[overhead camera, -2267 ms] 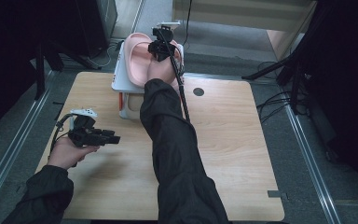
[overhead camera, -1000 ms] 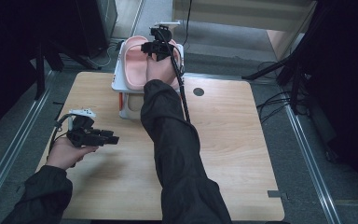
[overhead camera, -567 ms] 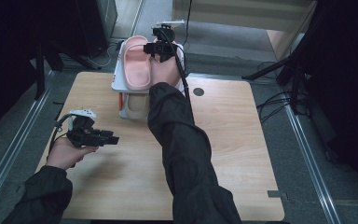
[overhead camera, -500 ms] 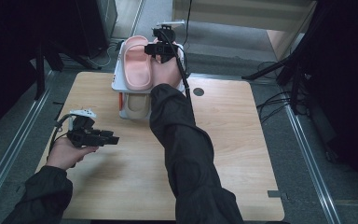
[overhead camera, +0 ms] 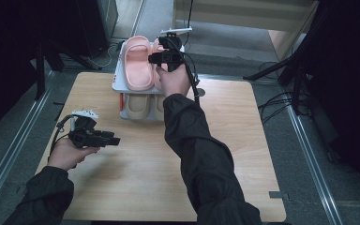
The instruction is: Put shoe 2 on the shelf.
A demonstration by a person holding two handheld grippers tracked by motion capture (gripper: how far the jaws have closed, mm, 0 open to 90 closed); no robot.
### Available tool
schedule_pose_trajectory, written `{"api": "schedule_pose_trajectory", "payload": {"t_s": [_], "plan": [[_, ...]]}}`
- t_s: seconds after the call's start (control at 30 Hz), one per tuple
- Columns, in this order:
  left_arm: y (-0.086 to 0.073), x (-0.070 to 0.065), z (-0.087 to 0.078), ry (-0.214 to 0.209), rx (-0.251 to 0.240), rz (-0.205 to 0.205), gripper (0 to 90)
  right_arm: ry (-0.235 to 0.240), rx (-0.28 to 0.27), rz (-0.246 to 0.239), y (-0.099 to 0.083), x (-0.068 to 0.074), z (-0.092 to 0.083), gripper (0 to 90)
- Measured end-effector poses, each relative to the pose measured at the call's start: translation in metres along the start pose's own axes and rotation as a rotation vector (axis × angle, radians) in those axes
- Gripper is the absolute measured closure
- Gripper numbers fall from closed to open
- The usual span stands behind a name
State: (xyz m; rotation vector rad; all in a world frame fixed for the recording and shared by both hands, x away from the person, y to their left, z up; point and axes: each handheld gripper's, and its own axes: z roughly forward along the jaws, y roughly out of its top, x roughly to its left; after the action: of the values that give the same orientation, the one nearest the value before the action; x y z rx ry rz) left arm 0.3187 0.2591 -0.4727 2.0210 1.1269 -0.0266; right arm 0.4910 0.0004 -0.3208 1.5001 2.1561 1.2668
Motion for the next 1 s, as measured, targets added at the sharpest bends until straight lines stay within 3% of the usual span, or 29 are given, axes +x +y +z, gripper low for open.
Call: {"api": "schedule_pose_trajectory", "payload": {"t_s": [0.4, 0.73, 1.0], "plan": [[0.0, 0.001, 0.002, 0.009, 0.012, 0.004, 50.2, 0.086, 0.013, -0.047, -0.022, -0.001, -0.023, 57.0], [-0.001, 0.0, 0.0, 0.031, 0.001, -0.001, 50.3, 0.148, 0.027, -0.101, -0.048, 0.005, -0.044, 56.7], [-0.001, -0.001, 0.004, 0.041, 0.019, 0.007, 49.4, 0.197, 0.031, -0.139, -0.076, 0.004, -0.058, 56.7]]}}
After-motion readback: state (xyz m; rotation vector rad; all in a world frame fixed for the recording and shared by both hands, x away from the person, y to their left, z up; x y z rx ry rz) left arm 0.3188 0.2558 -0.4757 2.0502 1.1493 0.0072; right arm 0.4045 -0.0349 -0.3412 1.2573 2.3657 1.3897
